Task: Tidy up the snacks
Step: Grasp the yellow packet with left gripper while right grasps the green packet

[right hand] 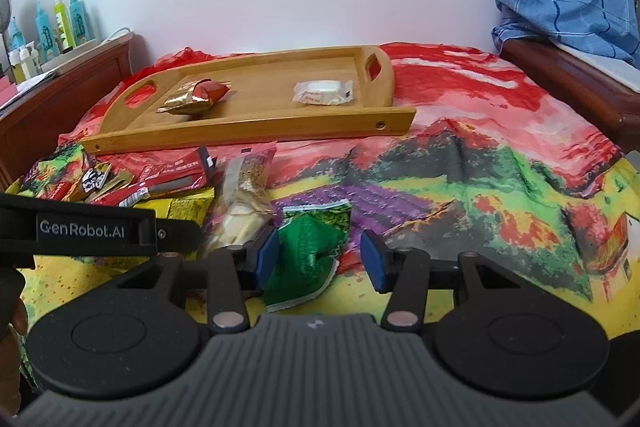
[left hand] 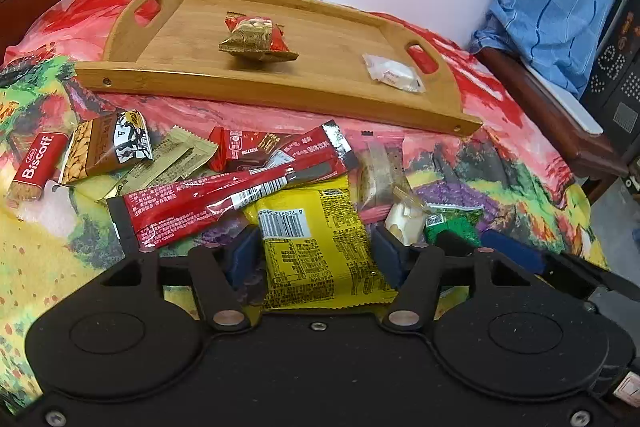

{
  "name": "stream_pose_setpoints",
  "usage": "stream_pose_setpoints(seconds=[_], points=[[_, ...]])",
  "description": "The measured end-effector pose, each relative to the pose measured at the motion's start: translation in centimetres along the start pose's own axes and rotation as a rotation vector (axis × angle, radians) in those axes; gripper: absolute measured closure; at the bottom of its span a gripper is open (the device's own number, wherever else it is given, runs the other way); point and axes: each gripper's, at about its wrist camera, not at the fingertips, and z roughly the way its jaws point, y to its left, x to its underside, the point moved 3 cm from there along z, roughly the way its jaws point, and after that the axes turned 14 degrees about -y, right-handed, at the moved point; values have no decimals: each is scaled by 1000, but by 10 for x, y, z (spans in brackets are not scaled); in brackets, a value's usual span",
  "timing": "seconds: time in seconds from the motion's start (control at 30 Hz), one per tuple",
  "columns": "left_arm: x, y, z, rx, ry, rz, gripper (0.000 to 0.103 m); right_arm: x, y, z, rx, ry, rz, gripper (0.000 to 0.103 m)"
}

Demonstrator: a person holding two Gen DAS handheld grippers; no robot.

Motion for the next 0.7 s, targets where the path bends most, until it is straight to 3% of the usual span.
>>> stream_pose_setpoints(seconds=[0.2,0.43,0.47,0.57,0.63,0.7], points=[[-1,-5,-10,10,-23,23,52,3,11,-1,-14,-1,-63,48],[-5,-14,-25,18,-67,103,52,3,13,-2,-19,-8,-77,61],[-5,-15,-27,17,-73,109,52,3,13,-2,-16,-15,-75,68],[-8,-15,-32,17,-88,119,52,1,12,-6,-8,-35,-70,70],[-10,-14,-35,15,-101,128,52,1,11,-5,-10,-31,-68,70],[-13,-15,-38,7,-113,143,52,2,12,-4,-3,-24,-73,60]])
